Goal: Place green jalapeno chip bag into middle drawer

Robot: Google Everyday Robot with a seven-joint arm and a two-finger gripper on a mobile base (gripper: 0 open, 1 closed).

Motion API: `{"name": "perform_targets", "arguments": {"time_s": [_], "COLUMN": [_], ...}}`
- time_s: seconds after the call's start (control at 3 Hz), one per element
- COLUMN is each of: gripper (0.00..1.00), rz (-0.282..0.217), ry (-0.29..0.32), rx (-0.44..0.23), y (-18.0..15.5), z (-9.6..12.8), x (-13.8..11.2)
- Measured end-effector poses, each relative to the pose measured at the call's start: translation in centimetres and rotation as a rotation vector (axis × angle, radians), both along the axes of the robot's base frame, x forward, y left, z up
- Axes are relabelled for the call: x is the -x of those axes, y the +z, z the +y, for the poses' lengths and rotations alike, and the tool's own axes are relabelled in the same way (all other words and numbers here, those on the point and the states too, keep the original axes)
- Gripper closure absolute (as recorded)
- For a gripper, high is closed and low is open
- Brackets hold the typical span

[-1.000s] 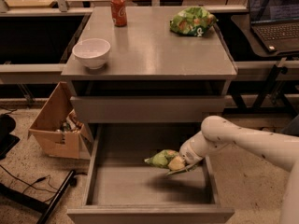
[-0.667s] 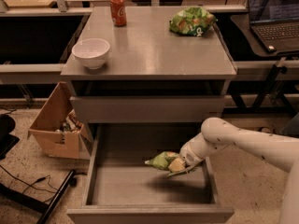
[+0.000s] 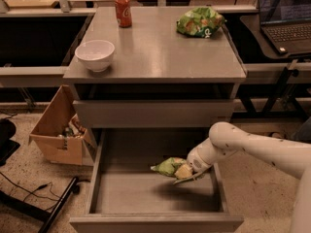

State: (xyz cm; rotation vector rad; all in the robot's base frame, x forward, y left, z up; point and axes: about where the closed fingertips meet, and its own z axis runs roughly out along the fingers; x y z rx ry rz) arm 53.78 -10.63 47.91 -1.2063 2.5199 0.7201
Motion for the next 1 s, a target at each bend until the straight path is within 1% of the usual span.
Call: {"name": "perform_targets", "arguments": {"time_s": [0.33,0.67,1.0], "gripper": [0.14,0.0,0.0], "rz": [0.0,0.0,-0.071], "ry": [0.0,0.001,0.011], "rx": [0.0,-0.002,-0.015], "y": [0.0,0.0,4.9], "z": [0.0,0.0,-0.6], "x": [0.0,0.0,2.1]}}
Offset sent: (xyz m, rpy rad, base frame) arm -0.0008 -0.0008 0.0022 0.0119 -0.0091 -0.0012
